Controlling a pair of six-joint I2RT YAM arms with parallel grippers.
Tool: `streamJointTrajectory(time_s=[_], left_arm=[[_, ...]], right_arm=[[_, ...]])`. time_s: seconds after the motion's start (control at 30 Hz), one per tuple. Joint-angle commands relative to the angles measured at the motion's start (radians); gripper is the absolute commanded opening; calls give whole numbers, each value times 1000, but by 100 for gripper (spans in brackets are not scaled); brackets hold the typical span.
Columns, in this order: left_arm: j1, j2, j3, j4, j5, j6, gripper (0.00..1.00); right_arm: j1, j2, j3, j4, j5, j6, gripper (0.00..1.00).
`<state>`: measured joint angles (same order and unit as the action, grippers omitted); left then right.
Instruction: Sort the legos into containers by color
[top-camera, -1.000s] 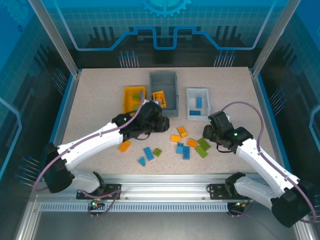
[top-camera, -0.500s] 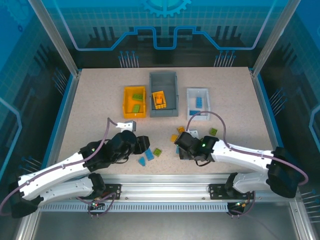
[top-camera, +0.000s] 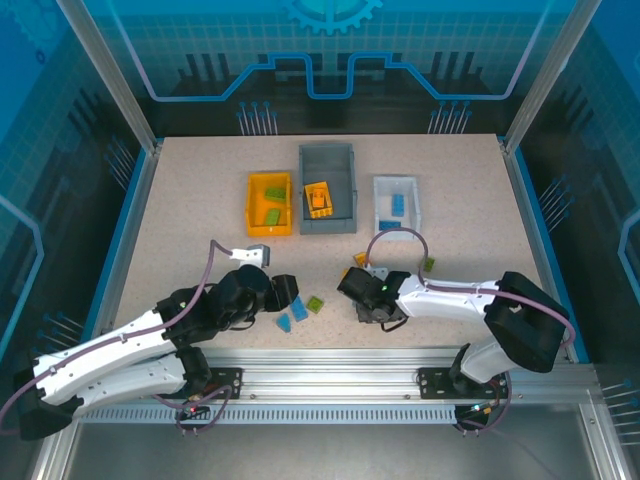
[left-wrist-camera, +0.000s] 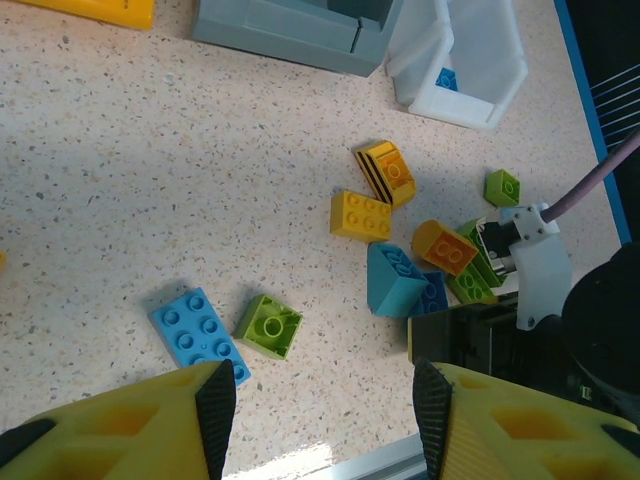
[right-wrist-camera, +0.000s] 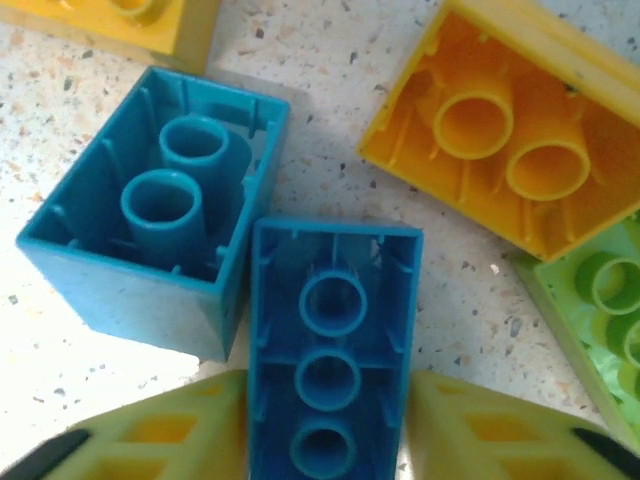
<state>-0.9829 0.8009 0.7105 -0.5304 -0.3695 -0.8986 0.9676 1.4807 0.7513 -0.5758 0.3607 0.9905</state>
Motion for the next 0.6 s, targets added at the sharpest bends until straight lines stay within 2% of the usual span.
streamJointTrajectory(time_s=[0.0, 0.17, 0.33, 0.43, 0.57], left_arm=[[-6, -2, 2, 33, 18, 34, 54], [-5, 13, 15, 56, 27, 47, 54], [-4, 46, 58, 102, 40, 69, 54], [-5, 98, 113, 153, 52, 97, 54], [-4, 227, 233, 212, 78, 162, 54]], right_arm=[[-11, 4, 1, -22, 25, 22, 34], [-2, -81, 4, -99, 63, 27, 24], [-30, -247, 64, -239, 120, -19, 22], [-142, -329, 119, -254, 104, -123, 22], [-379, -300, 221, -151, -56, -300, 22]])
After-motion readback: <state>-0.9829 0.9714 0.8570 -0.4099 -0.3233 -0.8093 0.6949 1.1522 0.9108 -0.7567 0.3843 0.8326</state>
